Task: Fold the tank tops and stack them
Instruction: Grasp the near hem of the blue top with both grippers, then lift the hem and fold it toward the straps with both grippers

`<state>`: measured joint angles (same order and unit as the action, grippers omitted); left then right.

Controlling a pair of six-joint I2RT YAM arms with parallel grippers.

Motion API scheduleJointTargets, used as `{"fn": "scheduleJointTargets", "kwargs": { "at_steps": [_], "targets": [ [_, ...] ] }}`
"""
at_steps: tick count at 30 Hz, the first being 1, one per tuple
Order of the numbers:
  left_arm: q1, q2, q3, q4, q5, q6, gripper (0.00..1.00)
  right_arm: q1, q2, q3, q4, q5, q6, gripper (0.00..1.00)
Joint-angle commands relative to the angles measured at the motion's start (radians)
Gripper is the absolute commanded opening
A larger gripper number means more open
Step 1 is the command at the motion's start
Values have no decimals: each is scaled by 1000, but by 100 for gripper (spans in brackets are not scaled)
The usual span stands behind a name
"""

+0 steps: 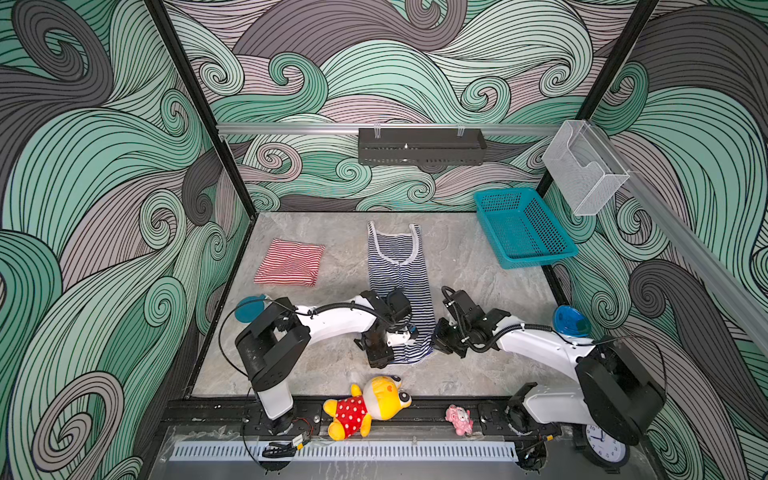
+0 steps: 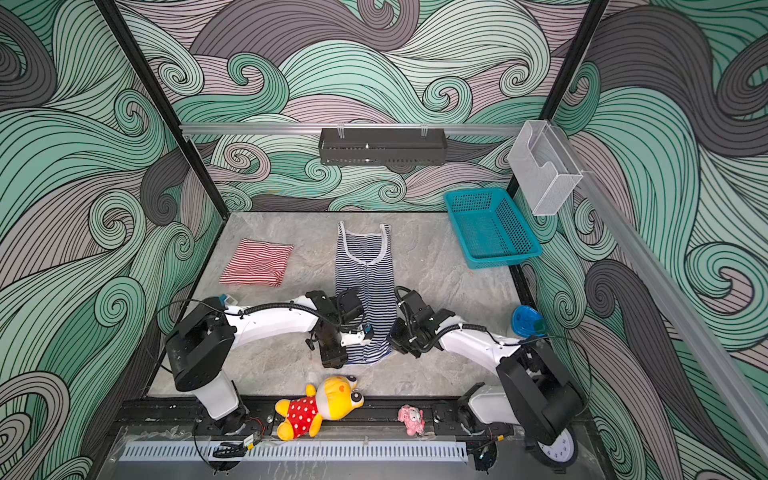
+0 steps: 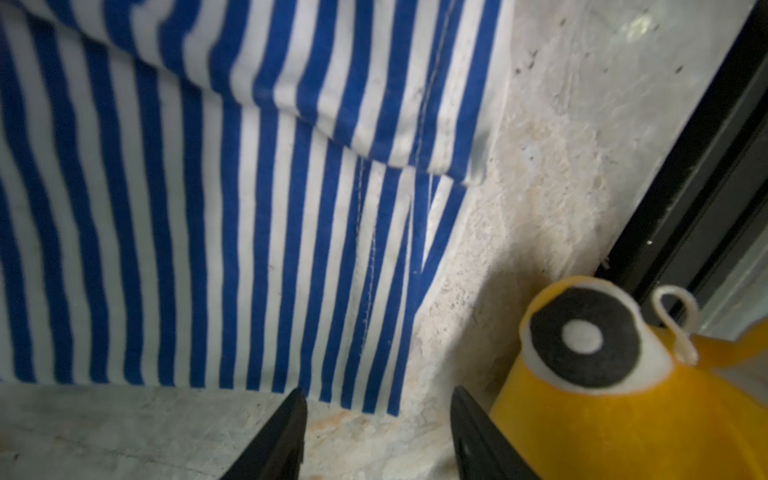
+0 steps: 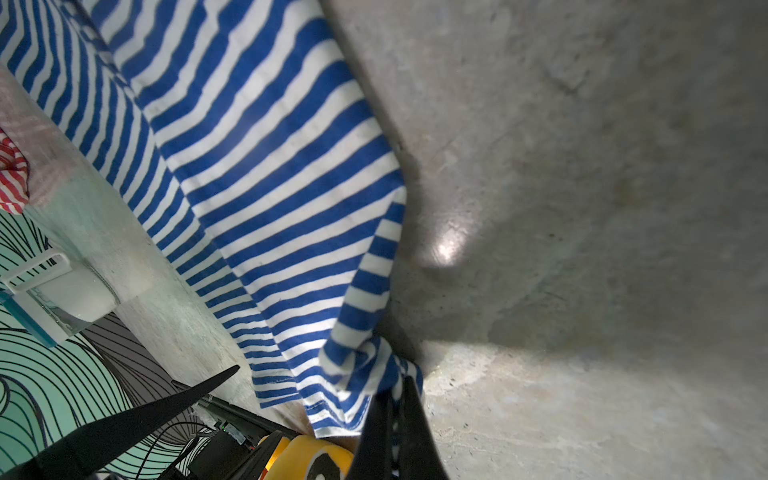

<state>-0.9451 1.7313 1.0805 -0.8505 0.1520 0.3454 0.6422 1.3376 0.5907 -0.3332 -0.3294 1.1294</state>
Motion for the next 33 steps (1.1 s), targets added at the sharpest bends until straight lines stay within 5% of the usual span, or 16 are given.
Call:
{"fn": "scheduleJointTargets", "kwargs": {
  "at_steps": [1, 8, 22, 33],
  "targets": [
    [-9, 26, -10, 1, -4, 13, 56, 4, -14, -10, 3, 19, 10, 0],
    [-9, 64, -15, 10, 4, 32, 44, 4, -72, -40, -13, 28, 24, 0],
    [-5, 150, 35, 3, 15, 20, 0, 5, -238, -100, -73, 44, 33, 0],
    [-12, 74, 102, -198, 134, 99, 0, 7, -389, -93, -193, 76, 35, 0]
  ]
}}
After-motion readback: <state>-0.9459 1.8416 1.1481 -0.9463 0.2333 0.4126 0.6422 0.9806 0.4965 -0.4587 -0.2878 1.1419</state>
